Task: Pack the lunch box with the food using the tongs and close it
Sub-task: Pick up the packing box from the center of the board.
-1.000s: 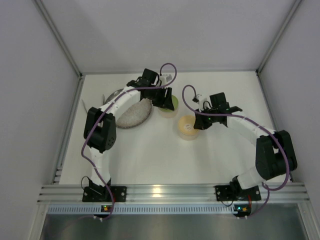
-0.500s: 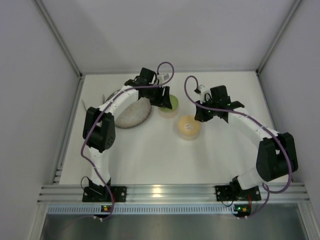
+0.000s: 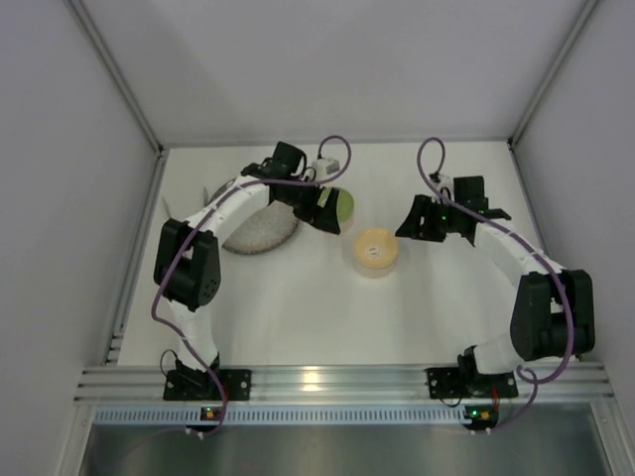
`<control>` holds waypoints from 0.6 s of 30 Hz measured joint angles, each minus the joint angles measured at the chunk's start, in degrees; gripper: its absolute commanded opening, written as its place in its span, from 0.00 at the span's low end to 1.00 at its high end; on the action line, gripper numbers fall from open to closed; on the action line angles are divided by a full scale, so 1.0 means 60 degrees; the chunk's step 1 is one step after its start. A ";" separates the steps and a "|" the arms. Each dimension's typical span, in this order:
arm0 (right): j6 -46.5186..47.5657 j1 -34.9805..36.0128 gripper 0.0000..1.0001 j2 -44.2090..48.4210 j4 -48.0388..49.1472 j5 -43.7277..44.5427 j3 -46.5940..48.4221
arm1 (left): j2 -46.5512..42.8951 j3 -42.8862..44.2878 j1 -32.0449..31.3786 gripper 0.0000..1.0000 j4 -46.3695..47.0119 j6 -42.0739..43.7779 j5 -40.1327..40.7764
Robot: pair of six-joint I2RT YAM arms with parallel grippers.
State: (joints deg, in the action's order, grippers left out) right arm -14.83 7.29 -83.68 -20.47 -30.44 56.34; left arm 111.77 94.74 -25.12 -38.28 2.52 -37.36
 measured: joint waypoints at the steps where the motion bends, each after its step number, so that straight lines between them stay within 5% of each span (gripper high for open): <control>1: -0.0084 -0.0368 0.57 -0.0015 -0.0044 -0.0266 -0.0262 | -0.0113 -0.0270 -0.0091 0.99 -0.0117 0.0579 -0.0266; 10: -0.0754 -0.1155 0.76 -0.0692 0.0029 -0.1439 -0.0444 | -0.0951 -0.1752 -0.0419 0.99 -0.0903 0.7715 -0.1657; 18: -0.1435 -0.1155 0.75 -0.0892 0.0550 -0.1504 -0.0576 | -0.0987 -0.3588 -0.1526 0.99 0.2419 0.9016 -0.1399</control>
State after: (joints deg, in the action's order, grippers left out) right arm -23.44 0.36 -89.03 -17.17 -39.46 52.88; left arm 105.84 73.21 -34.28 -23.77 56.62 -45.76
